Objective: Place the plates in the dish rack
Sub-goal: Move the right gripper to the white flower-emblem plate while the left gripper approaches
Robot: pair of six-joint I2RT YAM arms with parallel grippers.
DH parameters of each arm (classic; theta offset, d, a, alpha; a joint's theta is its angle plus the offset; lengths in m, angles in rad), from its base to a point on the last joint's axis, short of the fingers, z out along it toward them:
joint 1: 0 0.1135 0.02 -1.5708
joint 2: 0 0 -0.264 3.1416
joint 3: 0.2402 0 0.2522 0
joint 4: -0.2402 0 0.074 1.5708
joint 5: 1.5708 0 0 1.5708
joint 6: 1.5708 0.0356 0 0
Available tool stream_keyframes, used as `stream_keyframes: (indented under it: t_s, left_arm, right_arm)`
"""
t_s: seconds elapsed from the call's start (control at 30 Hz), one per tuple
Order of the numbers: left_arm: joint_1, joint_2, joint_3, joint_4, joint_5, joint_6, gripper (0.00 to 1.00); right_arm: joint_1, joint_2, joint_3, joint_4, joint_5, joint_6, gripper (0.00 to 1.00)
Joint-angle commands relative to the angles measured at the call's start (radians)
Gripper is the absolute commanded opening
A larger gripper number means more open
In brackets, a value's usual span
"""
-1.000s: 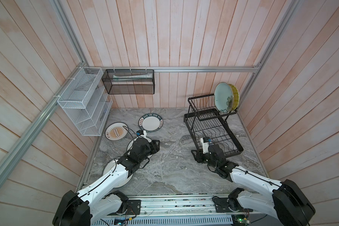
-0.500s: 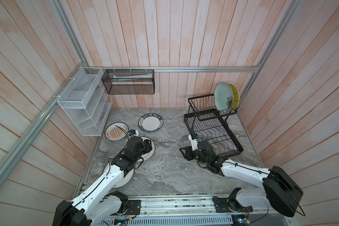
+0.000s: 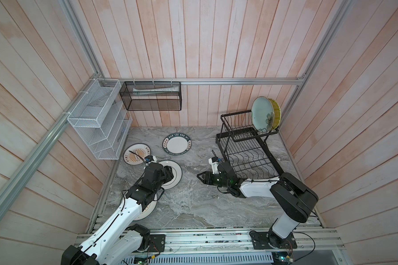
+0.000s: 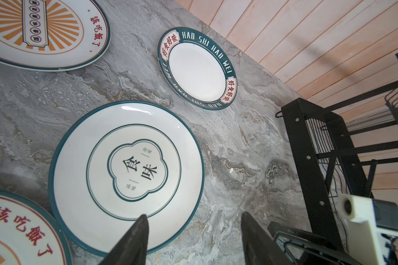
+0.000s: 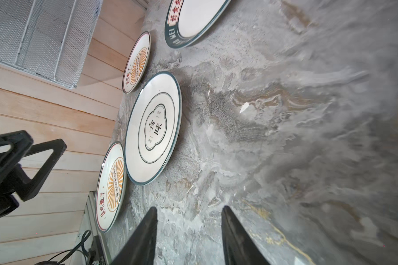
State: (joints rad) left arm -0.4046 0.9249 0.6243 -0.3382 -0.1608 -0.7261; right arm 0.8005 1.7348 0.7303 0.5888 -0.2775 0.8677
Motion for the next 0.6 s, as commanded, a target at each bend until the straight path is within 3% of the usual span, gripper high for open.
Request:
stream_keyframes:
  t_s: [0.0, 0.57]
  left_arm:
    - [0.006, -0.032, -0.028, -0.018, 0.010, -0.012, 0.65]
    - [0.006, -0.105, -0.129, 0.022, 0.083, -0.091, 0.65]
  right_arm:
    - [0.019, 0.064, 0.043, 0.084, -0.070, 0.100, 0.46]
    - [0.028, 0.354, 0.231, 0.200, -0.177, 0.243, 0.45]
